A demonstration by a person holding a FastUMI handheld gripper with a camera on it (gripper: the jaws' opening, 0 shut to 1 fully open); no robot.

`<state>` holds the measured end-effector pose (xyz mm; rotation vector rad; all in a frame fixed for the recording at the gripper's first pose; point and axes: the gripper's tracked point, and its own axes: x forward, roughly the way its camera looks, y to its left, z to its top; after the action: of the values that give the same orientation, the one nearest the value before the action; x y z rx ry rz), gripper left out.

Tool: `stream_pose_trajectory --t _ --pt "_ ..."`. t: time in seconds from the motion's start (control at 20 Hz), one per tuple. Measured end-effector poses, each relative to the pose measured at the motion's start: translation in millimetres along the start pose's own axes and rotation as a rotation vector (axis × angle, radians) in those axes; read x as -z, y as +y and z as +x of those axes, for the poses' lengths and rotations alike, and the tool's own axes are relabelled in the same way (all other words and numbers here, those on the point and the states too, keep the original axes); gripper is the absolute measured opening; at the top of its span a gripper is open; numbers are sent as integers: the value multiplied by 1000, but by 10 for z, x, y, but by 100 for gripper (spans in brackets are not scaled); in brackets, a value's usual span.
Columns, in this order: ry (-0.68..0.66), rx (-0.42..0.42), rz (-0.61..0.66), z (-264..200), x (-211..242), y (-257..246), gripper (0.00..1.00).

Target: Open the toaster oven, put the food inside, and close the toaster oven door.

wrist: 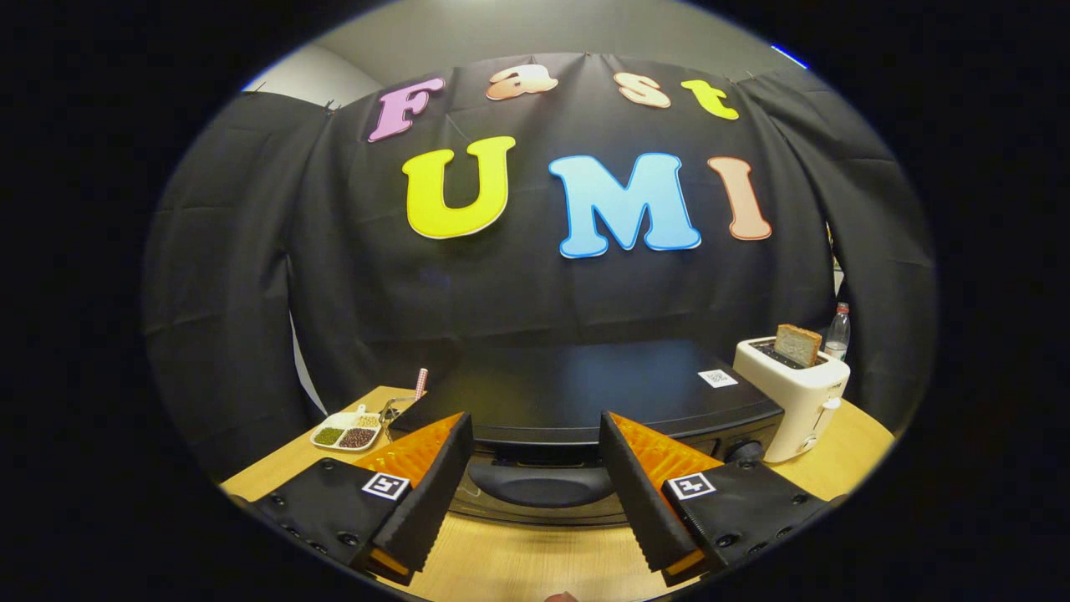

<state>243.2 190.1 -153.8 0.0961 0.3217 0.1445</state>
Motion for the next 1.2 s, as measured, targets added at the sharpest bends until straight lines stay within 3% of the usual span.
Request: stream_pose_trajectory --t 0.15,0.6,1.2 --pt "47 13 13 92 168 11 96" --pt "5 37 -59 103 227 30 98" --pt "-6 11 -78 -347 495 95 98"
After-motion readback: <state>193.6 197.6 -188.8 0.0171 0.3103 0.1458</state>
